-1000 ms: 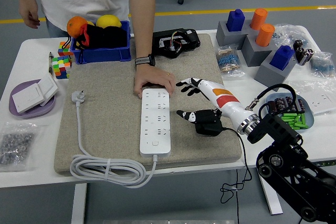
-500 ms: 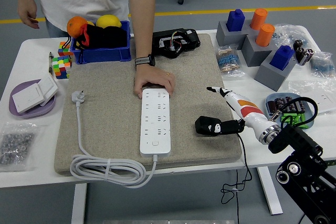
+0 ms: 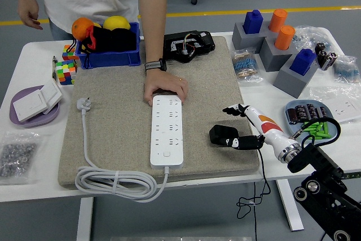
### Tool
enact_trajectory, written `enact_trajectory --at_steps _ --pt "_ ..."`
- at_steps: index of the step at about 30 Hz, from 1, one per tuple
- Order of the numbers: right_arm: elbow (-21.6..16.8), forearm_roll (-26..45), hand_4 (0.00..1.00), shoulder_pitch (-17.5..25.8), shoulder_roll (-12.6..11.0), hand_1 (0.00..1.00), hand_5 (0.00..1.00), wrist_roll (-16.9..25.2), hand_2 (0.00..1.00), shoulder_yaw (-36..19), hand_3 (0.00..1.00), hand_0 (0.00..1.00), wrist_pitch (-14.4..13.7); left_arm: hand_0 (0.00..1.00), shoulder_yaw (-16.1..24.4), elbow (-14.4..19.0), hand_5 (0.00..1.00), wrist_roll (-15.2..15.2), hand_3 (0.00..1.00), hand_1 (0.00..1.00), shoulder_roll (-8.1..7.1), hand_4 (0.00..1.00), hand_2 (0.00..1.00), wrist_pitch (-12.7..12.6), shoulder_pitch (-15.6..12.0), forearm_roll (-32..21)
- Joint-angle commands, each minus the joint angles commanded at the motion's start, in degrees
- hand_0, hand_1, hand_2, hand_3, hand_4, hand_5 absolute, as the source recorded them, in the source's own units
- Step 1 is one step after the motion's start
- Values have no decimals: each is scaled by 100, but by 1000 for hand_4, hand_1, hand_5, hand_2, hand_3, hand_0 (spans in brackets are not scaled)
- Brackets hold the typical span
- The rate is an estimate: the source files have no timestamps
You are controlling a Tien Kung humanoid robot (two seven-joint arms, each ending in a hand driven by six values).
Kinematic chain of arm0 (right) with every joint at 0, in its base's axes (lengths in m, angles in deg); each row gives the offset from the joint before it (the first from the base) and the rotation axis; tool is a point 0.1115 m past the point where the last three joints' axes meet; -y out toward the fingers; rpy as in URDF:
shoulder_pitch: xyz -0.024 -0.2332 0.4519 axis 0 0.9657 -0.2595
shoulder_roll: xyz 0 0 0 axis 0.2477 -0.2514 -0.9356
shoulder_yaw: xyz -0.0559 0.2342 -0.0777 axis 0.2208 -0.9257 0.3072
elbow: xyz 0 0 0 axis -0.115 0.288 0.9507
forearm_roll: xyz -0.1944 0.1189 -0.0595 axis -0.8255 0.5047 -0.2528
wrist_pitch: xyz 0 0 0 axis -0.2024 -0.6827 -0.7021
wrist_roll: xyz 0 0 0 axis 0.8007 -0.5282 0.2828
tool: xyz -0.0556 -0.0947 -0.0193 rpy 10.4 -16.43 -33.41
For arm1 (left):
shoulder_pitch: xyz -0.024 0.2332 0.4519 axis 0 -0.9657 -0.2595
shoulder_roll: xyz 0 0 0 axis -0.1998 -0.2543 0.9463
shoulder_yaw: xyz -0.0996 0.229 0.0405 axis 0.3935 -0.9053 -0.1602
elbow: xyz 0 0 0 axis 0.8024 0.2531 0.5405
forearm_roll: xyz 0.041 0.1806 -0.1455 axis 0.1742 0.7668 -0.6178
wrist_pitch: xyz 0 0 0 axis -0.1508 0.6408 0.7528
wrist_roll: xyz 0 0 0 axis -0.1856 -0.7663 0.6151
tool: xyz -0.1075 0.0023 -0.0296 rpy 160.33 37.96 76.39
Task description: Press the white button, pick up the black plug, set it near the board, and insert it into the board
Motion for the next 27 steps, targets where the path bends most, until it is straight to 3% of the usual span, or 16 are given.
enact_trajectory --at_steps 17,18,23,24,27 --pt "176 286 853 -135 37 645 146 249 627 351 637 660 -128 830 20 0 495 1 804 799 0 601 775 2 -27 26" --pt "187 291 823 -141 35 618 132 261 609 357 623 615 -148 830 24 0 494 0 803 799 0 601 775 2 -28 27" --pt "255 307 823 -147 33 618 132 240 609 378 623 615 -136 830 38 0 494 -3 803 799 0 601 775 2 -36 37" --pt "264 311 767 -144 33 518 79 239 545 379 614 505 -134 830 33 0 494 -1 803 799 0 601 775 2 -36 32" --pt "284 311 767 -140 38 518 79 246 545 373 614 505 -136 830 36 0 494 0 803 799 0 601 775 1 -32 33"
